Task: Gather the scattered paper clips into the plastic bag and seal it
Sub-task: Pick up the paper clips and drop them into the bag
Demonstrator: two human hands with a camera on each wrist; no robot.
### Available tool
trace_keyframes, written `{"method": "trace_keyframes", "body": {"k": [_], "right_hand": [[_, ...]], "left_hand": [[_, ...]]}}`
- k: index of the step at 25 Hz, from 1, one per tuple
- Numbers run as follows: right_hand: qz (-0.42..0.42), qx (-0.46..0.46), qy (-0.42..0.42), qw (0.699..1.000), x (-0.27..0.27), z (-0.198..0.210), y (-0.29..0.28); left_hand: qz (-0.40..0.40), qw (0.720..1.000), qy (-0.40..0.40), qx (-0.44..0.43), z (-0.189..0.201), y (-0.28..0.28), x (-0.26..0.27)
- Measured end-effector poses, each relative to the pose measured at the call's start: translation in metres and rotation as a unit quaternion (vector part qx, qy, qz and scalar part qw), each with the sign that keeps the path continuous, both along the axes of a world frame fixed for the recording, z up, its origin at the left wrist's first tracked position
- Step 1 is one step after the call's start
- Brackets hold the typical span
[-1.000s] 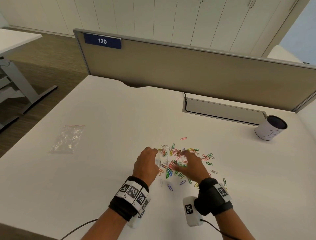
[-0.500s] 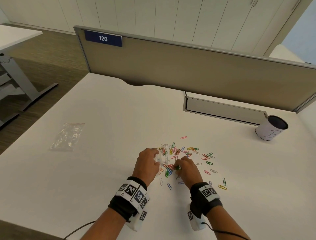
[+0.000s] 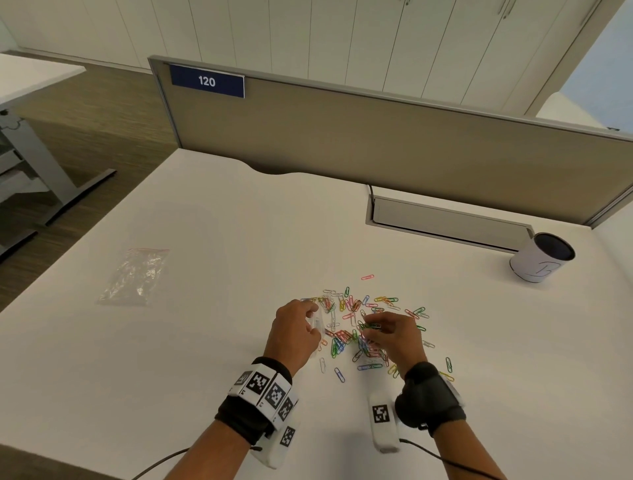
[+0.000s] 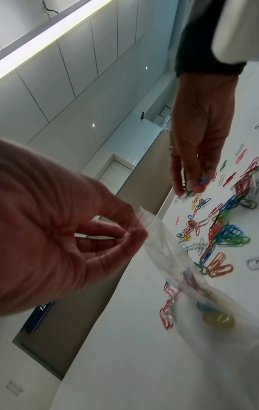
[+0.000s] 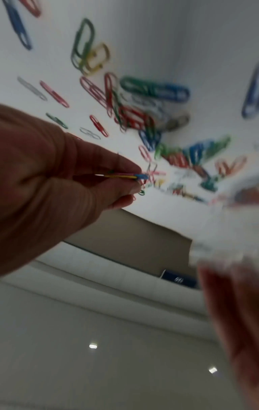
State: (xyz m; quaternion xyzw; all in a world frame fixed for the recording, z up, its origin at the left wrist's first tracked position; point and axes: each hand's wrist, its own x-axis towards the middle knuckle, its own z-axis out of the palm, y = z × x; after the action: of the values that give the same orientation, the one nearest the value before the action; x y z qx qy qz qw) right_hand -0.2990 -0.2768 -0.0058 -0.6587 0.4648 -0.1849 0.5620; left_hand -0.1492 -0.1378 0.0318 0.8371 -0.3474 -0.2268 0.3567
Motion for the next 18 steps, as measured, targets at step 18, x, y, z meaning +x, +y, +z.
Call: {"method": "trace_keyframes", "body": {"k": [18], "right_hand": [[0.209, 0.020, 0.161, 0.964, 0.064, 0.068, 0.031]], "left_hand": [[-0.025, 0.999, -0.014, 0.024, 0.013, 0.004, -0.008]]}}
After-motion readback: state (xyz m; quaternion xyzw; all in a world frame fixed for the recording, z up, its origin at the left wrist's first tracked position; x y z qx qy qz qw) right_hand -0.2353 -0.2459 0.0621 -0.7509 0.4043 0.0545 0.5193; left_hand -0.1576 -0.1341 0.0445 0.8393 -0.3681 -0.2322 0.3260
